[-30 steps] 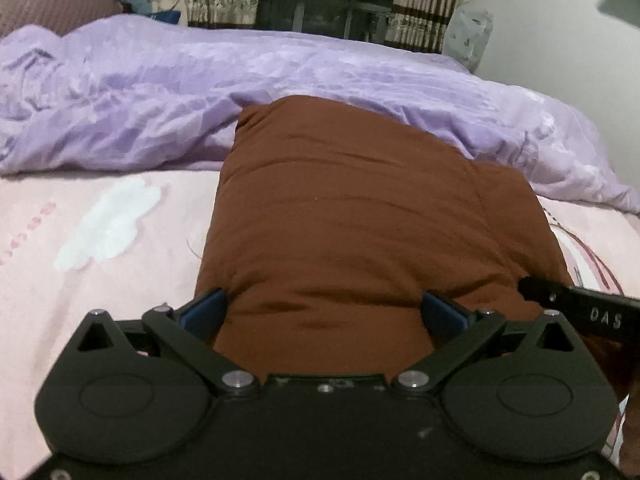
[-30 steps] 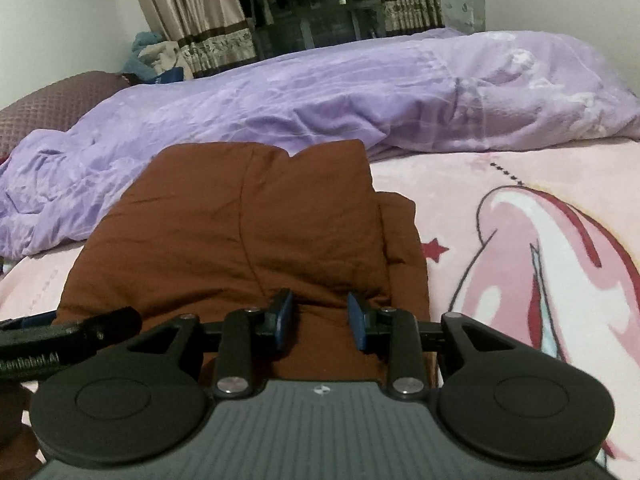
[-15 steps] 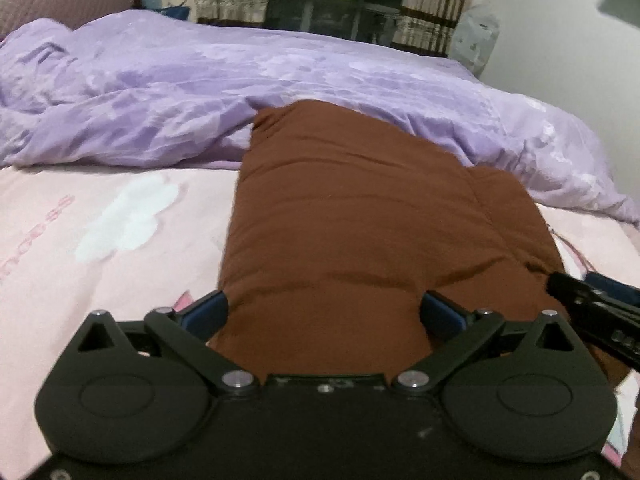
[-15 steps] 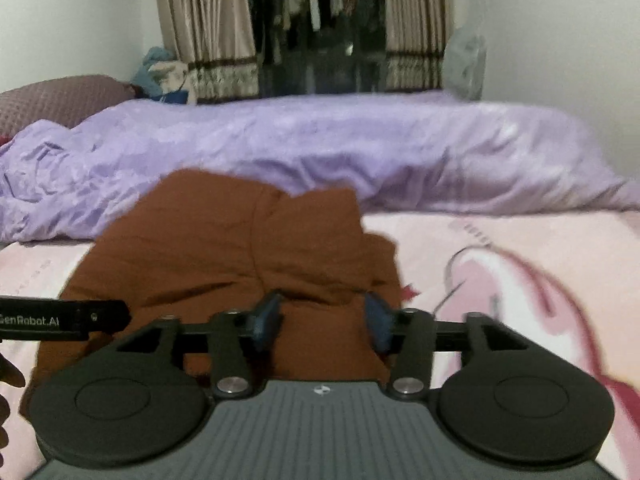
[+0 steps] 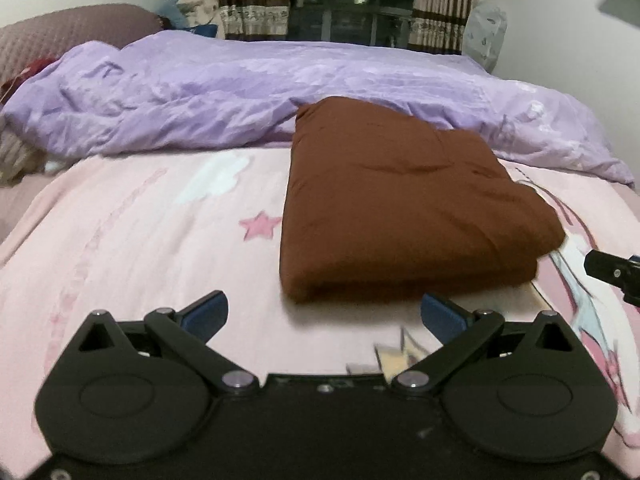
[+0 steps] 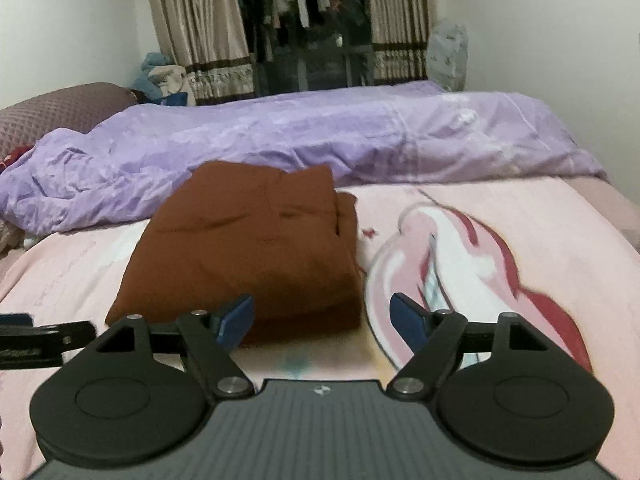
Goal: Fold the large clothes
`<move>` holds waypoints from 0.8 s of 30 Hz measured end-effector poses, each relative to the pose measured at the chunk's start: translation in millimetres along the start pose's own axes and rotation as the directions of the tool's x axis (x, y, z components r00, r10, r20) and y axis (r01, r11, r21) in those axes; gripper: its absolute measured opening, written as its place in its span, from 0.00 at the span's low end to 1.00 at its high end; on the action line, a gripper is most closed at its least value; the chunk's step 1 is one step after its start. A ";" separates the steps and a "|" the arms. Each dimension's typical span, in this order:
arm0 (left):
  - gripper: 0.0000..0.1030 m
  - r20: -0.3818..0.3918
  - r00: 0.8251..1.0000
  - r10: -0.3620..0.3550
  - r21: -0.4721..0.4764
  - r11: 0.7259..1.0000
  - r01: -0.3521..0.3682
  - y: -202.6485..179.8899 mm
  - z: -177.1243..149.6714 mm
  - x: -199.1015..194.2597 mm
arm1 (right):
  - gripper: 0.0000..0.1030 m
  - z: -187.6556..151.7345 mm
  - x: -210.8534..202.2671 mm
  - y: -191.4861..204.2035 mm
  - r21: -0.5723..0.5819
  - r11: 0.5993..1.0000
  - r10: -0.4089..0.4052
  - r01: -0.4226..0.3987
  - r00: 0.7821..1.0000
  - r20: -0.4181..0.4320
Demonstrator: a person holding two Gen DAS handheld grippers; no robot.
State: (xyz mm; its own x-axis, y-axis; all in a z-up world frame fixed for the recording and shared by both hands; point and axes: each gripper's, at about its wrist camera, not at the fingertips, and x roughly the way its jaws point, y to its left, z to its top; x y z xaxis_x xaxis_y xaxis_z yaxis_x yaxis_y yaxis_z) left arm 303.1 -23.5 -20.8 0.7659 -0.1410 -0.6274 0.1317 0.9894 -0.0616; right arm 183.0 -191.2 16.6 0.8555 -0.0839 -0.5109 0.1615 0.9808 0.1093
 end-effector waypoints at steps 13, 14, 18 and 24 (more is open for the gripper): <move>1.00 0.017 1.000 -0.005 -0.029 1.000 0.005 4.0 -37.0 -48.6 | 0.88 -23.5 -38.9 -4.0 -0.011 1.000 -0.029 0.028 0.999 -0.030; 1.00 0.014 1.000 -0.006 -0.028 1.000 0.007 0.7 -39.0 -51.8 | 0.88 -25.1 -40.4 -2.9 -0.011 1.000 -0.026 0.026 0.999 -0.032; 1.00 0.002 1.000 -0.011 -0.026 1.000 0.011 -1.0 -38.8 -47.5 | 0.88 -28.7 -39.2 -0.6 -0.019 1.000 -0.026 0.025 0.999 -0.042; 1.00 -0.004 1.000 -0.020 -0.021 1.000 0.020 -1.2 -37.7 -47.2 | 0.88 -32.7 -35.2 -0.6 -0.012 1.000 -0.020 0.019 0.998 -0.059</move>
State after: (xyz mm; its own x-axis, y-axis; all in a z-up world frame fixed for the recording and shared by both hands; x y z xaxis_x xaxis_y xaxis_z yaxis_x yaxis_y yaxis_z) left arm 243.1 -16.7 -20.4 0.7608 -0.1607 -0.6287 0.1335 0.9869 -0.0907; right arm 136.8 -183.1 6.7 0.8217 -0.0932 -0.5622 0.1721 0.9811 0.0889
